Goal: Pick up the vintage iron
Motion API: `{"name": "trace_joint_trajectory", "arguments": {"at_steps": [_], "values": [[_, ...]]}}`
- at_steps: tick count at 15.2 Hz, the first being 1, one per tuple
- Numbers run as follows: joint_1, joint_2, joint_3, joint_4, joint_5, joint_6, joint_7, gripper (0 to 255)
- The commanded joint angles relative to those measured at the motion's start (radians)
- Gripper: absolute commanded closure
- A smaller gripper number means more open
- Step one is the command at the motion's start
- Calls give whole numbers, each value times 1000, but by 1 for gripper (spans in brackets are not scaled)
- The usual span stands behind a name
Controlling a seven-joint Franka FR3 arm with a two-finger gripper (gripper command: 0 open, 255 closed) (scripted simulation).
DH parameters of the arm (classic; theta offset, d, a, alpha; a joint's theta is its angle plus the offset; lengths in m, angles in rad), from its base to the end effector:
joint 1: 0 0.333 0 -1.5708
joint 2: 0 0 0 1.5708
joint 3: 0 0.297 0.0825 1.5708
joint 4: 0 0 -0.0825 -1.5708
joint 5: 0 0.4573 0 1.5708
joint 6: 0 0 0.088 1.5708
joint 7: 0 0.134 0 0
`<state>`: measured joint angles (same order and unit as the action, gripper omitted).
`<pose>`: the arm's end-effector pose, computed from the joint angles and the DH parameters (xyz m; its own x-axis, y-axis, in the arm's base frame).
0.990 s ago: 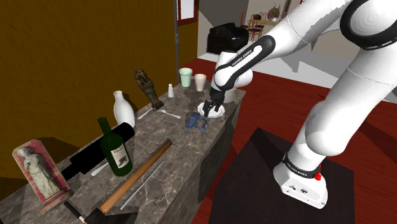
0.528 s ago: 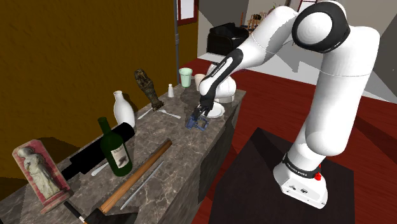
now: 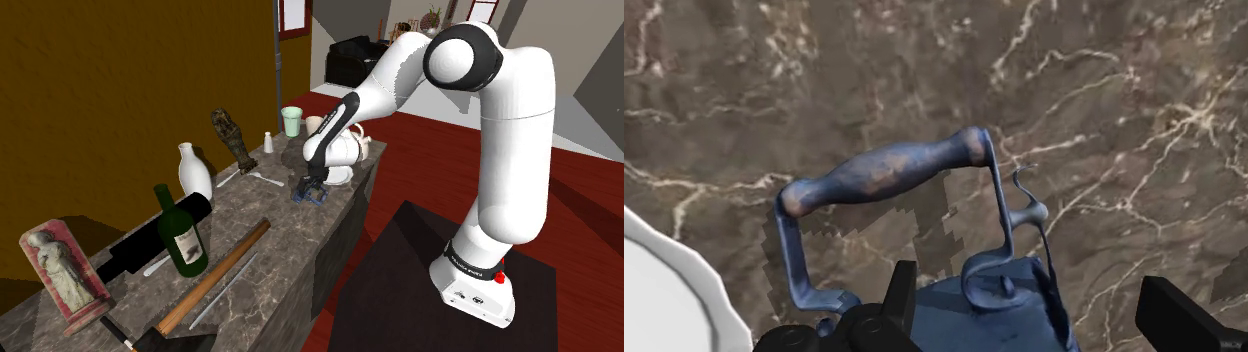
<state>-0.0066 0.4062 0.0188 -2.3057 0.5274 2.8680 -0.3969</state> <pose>0.5606 -0.0165 0.0703 0.9794 -0.1037 0.1734 -0.0756 -0.9839 -0.1617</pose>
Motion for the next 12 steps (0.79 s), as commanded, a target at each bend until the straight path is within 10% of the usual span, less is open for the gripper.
{"name": "trace_joint_trajectory", "arguments": {"at_steps": [1, 4, 5, 12], "values": [[-12, 29, 14, 10, 15, 19, -18, 0], [-16, 37, 18, 13, 19, 25, -23, 0], [-15, 36, 18, 12, 19, 25, -22, 255], [-15, 35, 18, 11, 19, 25, -22, 255]]}}
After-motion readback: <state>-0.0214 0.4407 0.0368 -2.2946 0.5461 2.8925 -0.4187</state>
